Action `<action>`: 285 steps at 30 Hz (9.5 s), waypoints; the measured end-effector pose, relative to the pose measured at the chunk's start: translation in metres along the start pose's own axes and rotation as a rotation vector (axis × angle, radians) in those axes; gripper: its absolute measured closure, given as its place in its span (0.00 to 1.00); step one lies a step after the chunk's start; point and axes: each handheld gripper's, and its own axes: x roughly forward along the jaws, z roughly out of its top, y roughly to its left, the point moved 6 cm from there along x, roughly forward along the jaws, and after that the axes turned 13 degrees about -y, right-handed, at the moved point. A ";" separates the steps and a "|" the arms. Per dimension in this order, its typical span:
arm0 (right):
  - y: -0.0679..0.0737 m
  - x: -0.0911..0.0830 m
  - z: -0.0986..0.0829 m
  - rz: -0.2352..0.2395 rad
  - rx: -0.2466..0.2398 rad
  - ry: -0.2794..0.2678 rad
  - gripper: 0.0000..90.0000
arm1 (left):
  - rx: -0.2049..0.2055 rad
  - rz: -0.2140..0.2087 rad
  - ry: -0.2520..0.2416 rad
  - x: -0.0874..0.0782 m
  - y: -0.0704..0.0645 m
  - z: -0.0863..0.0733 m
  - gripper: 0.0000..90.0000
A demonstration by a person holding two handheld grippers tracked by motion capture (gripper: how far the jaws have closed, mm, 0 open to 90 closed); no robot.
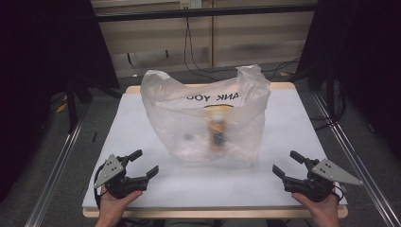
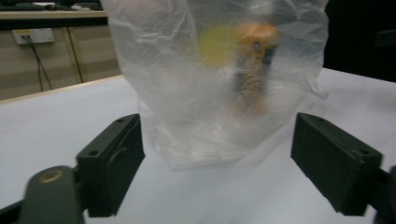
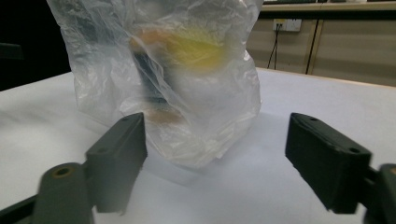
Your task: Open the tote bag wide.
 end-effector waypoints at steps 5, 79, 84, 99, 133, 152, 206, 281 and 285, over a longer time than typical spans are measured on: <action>0.001 0.000 -0.003 0.031 0.009 0.029 0.48 | -0.004 -0.047 0.020 0.000 -0.006 0.000 0.37; 0.045 0.096 0.121 0.427 -0.011 0.015 1.00 | -0.065 -0.394 0.015 0.096 -0.039 0.110 1.00; 0.047 0.102 0.138 0.434 -0.027 0.009 1.00 | -0.054 -0.398 0.017 0.101 -0.038 0.125 1.00; 0.054 0.147 0.176 0.447 -0.058 0.042 1.00 | -0.035 -0.375 -0.030 0.130 -0.018 0.172 1.00; 0.030 0.205 0.077 0.385 -0.067 0.331 1.00 | -0.051 -0.306 0.362 0.217 0.012 0.074 1.00; 0.023 0.186 0.024 0.377 -0.019 0.345 1.00 | -0.055 -0.345 0.417 0.207 -0.003 0.020 1.00; -0.019 0.129 -0.069 0.321 0.035 0.566 1.00 | -0.162 -0.299 0.566 0.157 0.027 -0.064 1.00; -0.009 0.185 0.036 0.474 0.010 0.509 1.00 | -0.027 -0.417 0.557 0.197 -0.025 -0.001 1.00; -0.011 0.200 0.025 0.489 0.016 0.560 1.00 | -0.033 -0.400 0.589 0.206 -0.020 -0.007 1.00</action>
